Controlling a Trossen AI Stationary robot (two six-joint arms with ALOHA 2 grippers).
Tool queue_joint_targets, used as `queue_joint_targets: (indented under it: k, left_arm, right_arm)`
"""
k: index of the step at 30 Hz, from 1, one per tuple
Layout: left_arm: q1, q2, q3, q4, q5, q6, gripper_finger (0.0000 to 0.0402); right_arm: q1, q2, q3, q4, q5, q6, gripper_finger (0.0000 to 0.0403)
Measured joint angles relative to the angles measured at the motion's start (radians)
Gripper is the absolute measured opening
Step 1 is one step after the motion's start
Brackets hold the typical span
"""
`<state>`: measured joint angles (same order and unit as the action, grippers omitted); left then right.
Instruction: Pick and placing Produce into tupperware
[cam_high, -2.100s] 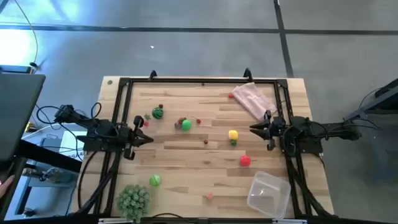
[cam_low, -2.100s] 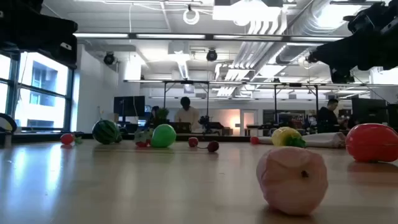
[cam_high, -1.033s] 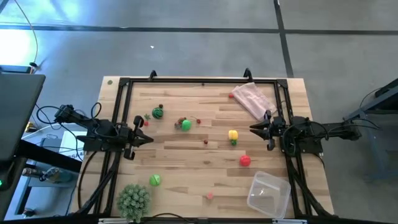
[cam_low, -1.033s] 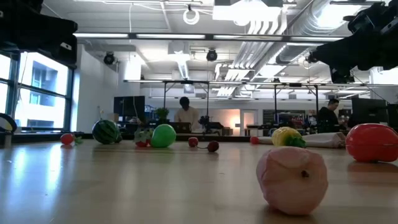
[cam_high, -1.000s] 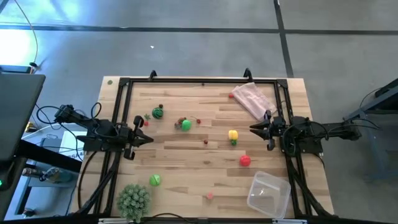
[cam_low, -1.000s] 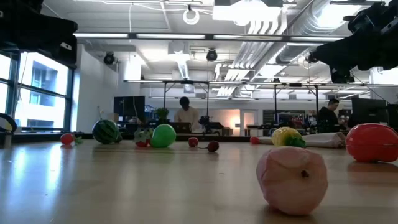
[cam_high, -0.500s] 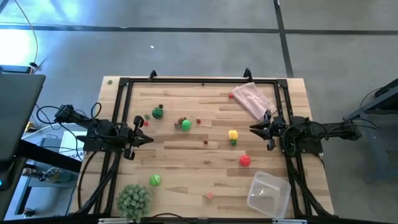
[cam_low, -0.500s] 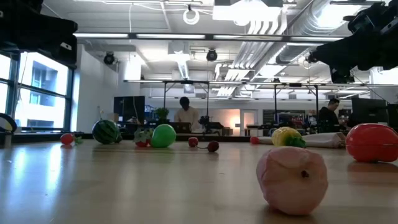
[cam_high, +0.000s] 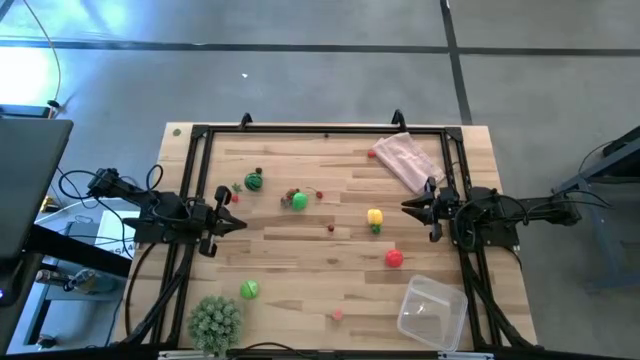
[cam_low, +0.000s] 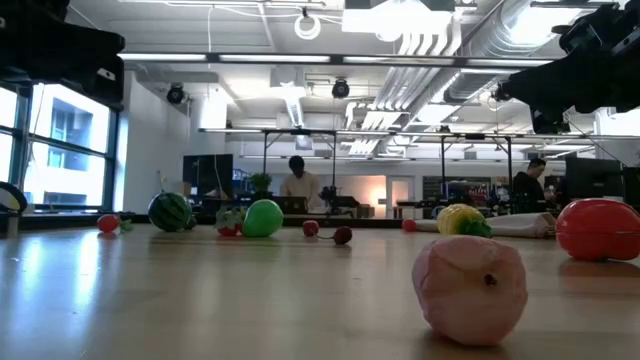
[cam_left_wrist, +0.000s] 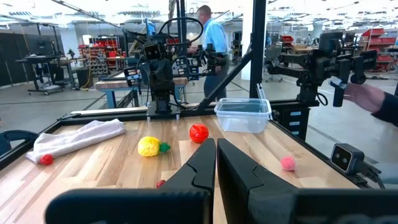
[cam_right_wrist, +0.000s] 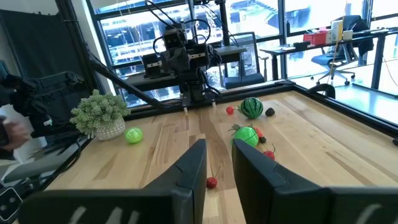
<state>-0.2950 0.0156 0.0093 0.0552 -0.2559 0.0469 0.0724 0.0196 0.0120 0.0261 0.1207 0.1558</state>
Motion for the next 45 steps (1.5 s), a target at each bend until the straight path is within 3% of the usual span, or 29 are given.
queue_joint_targets:
  k: [5,10,13,18,21,28,37,45]
  left_arm:
    - [0.000,0.000,0.000,0.043,-0.002,0.010,0.0008]
    - [0.000,0.000,0.000,0.139,-0.047,0.095,0.0008]
    - [0.000,0.000,0.000,0.167,-0.168,0.161,0.0008]
    - [0.001,-0.001,0.000,0.311,-0.484,0.174,0.0008]
    - [0.000,-0.001,0.000,0.345,-0.569,0.122,0.0008]
    - [0.000,-0.001,0.000,0.345,-0.505,0.053,0.0008]
    - [0.000,-0.001,0.000,0.345,-0.483,0.019,0.0008]
    - [0.000,0.000,0.072,0.363,-0.275,0.055,0.0008]
  right_arm:
    - [0.000,0.000,0.000,0.006,0.012,0.000,0.0067]
    - [0.000,0.000,0.000,0.064,0.136,0.001,0.0067]
    - [0.000,0.000,0.000,0.109,0.188,0.000,0.0067]
    - [0.000,0.000,0.000,0.182,0.214,0.028,0.0067]
    - [0.000,0.000,0.000,0.247,0.213,0.051,0.0067]
    - [0.000,0.000,0.000,0.380,0.220,0.045,0.0067]
    - [0.000,0.000,0.000,0.414,0.186,0.104,0.0067]
    - [0.000,0.000,0.014,0.470,0.099,0.058,0.0067]
